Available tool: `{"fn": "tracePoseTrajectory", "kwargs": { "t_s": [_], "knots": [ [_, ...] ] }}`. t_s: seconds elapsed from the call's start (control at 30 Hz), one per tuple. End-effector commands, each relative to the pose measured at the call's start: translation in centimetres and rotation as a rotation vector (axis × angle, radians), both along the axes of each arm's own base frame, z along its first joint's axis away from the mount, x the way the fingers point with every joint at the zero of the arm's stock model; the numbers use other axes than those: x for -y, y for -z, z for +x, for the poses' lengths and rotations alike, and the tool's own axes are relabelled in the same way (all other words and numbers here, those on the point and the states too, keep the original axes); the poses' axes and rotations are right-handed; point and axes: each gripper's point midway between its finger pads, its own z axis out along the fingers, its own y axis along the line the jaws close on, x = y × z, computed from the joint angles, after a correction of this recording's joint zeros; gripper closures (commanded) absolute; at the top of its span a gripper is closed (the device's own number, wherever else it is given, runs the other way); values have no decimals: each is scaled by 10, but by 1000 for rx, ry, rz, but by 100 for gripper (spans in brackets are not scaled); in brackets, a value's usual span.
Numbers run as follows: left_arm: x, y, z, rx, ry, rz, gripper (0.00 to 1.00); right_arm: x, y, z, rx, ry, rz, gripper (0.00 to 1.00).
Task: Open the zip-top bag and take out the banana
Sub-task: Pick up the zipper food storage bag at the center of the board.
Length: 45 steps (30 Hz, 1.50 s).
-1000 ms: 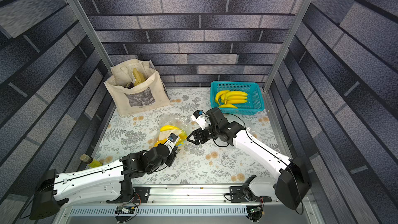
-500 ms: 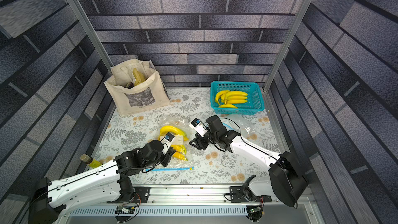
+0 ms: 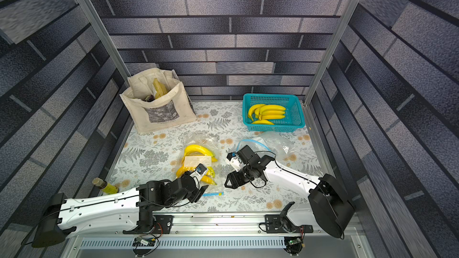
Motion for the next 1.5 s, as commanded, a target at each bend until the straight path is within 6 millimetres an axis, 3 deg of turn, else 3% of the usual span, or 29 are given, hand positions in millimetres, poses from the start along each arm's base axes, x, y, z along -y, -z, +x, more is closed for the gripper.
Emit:
{"fn": "tracePoseTrajectory", "kwargs": {
  "t_s": [0.0,0.17,0.5,0.77,0.9,1.0,1.2,1.47],
  "knots": [
    [-13,13,3,17,-70,65,25,-1,14,-13,-129,56,-83,39],
    [-12,18,8,49,-129,74,24,-8,37,-18,-213,89,-134,43],
    [-21,59,-12,23,-237,169,29,-29,41,-1,-158,142,-107,45],
    [-22,74,-7,18,-395,179,28,-37,61,-2,-157,149,-180,49],
    [-25,88,-8,1,-435,148,26,-39,68,-3,-173,173,-161,54],
    [-22,87,-8,3,-422,134,25,-45,71,-5,-205,186,-127,65],
    [-17,82,-7,23,-383,141,24,-53,62,-14,-270,157,-88,99],
    [-2,58,-14,115,-219,148,23,-60,15,-21,-321,101,-55,100]
  ]
}}
